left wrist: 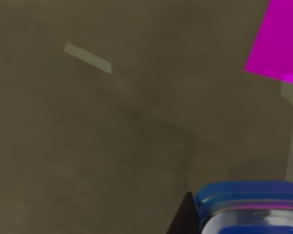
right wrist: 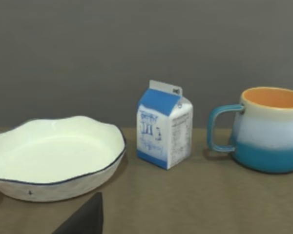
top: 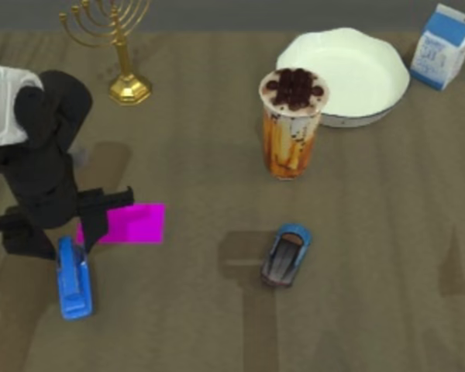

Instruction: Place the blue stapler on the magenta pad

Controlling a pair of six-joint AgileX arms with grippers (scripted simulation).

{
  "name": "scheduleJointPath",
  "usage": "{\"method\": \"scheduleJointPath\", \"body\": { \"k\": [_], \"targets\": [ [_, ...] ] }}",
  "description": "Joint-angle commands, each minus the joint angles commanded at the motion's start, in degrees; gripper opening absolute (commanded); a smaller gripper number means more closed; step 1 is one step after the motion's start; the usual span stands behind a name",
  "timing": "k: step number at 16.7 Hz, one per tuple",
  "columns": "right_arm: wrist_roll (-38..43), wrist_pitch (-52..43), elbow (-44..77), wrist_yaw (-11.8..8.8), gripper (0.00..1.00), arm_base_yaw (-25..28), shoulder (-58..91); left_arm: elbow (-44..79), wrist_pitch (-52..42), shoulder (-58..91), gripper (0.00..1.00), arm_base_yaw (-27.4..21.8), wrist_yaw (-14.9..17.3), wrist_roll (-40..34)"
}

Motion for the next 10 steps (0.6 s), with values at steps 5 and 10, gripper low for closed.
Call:
{"method": "scheduleJointPath", "body": {
  "k": [5,10],
  "targets": [
    [0.0,0.0,0.0,0.0,1.0,0.0,0.0,7.54,-13.64,-5.22,0.0,0.56,0.0,-0.12],
    [0.0,0.0,0.0,0.0,1.0,0.0,0.0,9.03,-15.71,-6.65,0.0,0.68,0.0,-0.04]
  ]
}}
